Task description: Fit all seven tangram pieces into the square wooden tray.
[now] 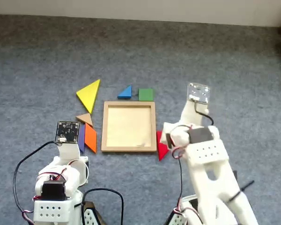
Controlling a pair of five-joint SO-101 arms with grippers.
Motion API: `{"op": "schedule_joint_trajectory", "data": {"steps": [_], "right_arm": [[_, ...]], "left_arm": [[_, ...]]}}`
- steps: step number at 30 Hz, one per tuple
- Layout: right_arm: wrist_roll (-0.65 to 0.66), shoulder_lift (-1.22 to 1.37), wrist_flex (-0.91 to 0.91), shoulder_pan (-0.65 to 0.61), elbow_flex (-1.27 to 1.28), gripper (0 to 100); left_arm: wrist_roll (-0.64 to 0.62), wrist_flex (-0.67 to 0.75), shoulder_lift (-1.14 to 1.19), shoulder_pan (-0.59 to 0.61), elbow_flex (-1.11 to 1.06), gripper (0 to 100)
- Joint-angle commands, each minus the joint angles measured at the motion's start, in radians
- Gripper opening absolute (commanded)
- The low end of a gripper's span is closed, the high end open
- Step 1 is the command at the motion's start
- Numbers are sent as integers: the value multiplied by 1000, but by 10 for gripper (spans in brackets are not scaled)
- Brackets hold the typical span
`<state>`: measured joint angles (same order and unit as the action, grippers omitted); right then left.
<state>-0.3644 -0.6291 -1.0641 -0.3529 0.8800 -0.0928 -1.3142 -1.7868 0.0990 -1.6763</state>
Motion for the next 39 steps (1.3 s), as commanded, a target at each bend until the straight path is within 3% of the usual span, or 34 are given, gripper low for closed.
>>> {"op": "schedule_joint_trajectory", "data": {"steps": [1,15,32,39], "right_arm": [[-110,188,-2,-44,-163,263],[-160,668,-8,-58,-479,263],[-160,835,-8,-79,-565,264],[-153,842,-7,-153,-562,264]], "left_arm": [[6,-5,-13,15,-19,7],[6,-5,-13,15,-19,7],[6,-5,-13,15,-19,7],[6,-5,-13,15,-19,7]]}}
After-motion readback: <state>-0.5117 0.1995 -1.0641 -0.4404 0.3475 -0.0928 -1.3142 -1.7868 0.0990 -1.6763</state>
